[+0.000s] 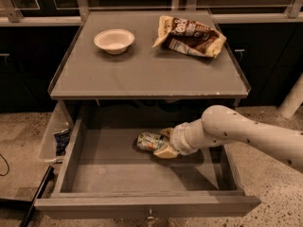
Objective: Pick 7up can from top drawer and place on counter
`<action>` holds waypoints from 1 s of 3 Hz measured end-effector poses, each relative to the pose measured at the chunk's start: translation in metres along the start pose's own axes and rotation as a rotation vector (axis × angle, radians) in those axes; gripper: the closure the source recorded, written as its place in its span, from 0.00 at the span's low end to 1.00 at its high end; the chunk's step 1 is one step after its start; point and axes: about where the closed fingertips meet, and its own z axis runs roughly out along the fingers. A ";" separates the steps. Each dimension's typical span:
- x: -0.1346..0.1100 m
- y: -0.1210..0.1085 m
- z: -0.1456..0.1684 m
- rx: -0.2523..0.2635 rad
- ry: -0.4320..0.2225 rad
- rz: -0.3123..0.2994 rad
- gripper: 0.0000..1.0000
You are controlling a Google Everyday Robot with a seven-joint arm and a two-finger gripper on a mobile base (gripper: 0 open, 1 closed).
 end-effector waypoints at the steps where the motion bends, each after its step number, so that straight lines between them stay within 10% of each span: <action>1: 0.000 0.001 0.000 -0.004 0.003 0.003 1.00; 3: -0.015 0.012 -0.052 -0.039 -0.034 -0.008 1.00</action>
Offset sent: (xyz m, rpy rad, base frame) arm -0.0272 -0.0245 0.0376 0.0572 0.0700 0.0283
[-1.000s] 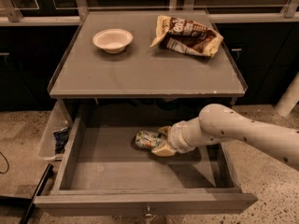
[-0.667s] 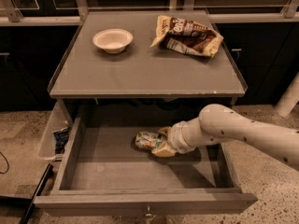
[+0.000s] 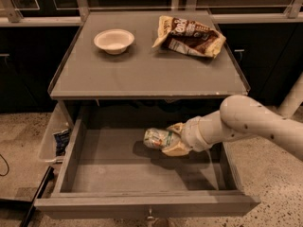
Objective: Pick 7up can from top drawer and place on counter
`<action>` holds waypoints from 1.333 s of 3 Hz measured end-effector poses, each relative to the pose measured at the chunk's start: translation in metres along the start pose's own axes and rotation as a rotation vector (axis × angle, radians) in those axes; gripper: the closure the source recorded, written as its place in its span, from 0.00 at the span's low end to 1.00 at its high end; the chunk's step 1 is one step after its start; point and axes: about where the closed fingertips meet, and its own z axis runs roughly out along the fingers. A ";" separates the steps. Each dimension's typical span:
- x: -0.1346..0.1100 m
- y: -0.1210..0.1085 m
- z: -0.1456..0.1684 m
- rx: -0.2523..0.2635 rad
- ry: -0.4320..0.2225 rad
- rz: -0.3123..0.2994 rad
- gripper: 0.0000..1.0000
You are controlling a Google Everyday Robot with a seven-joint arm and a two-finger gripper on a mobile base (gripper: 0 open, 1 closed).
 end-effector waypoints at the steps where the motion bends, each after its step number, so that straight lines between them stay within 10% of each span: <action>1: -0.022 0.003 -0.045 0.021 -0.017 -0.050 1.00; 3: -0.087 0.006 -0.170 0.183 -0.028 -0.220 1.00; 4: -0.087 0.006 -0.170 0.183 -0.028 -0.220 1.00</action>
Offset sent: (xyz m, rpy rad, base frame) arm -0.0387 -0.0654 0.1982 -0.0533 -0.2816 0.0388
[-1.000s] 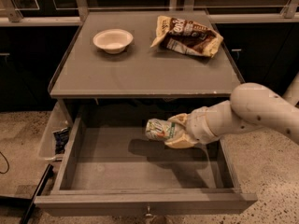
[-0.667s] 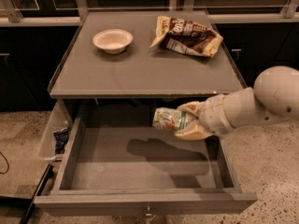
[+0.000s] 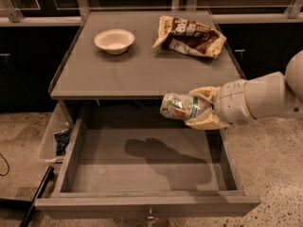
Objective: Pick 7up can from top drawer and place on counter
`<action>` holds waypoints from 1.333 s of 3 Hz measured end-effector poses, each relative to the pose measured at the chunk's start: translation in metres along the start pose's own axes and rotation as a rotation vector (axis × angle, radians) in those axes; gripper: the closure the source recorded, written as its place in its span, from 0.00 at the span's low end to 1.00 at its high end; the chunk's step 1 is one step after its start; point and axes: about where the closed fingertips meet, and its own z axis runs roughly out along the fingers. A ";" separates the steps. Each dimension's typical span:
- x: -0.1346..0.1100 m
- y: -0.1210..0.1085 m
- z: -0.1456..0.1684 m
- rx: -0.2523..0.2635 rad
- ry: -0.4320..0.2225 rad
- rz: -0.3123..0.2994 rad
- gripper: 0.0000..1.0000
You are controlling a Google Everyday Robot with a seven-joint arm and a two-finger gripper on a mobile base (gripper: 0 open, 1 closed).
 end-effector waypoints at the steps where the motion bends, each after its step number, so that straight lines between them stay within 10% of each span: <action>1: -0.011 -0.020 -0.001 0.028 -0.001 -0.032 1.00; 4: -0.036 -0.135 0.038 0.034 0.051 -0.081 1.00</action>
Offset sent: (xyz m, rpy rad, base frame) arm 0.1235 0.0379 0.0651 -0.1229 -0.1512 0.0486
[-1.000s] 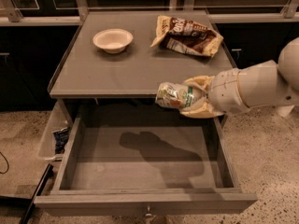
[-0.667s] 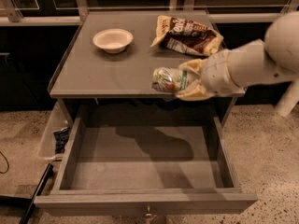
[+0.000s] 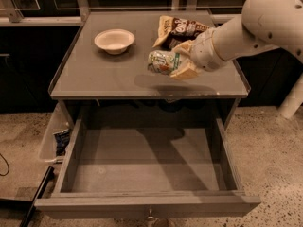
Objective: Pick 7up can from top drawer and place on counter
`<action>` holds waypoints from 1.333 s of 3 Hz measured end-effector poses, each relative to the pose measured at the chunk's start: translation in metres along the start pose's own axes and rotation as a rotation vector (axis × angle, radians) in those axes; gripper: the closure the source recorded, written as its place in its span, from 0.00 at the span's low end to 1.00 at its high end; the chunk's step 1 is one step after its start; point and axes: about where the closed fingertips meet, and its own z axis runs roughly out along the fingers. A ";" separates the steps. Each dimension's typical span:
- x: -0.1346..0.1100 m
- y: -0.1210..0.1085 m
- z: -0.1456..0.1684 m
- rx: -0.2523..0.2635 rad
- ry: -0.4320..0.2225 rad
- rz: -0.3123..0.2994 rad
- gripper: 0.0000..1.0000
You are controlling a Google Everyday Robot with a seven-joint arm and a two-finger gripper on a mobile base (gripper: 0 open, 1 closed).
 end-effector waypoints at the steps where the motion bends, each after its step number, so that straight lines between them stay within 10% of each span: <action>1: 0.009 -0.021 0.015 -0.011 -0.008 0.048 1.00; 4: 0.031 -0.048 0.049 -0.006 0.023 0.188 1.00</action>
Offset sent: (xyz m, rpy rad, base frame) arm 0.0740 -0.0113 -0.0206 0.0711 0.1053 -0.1303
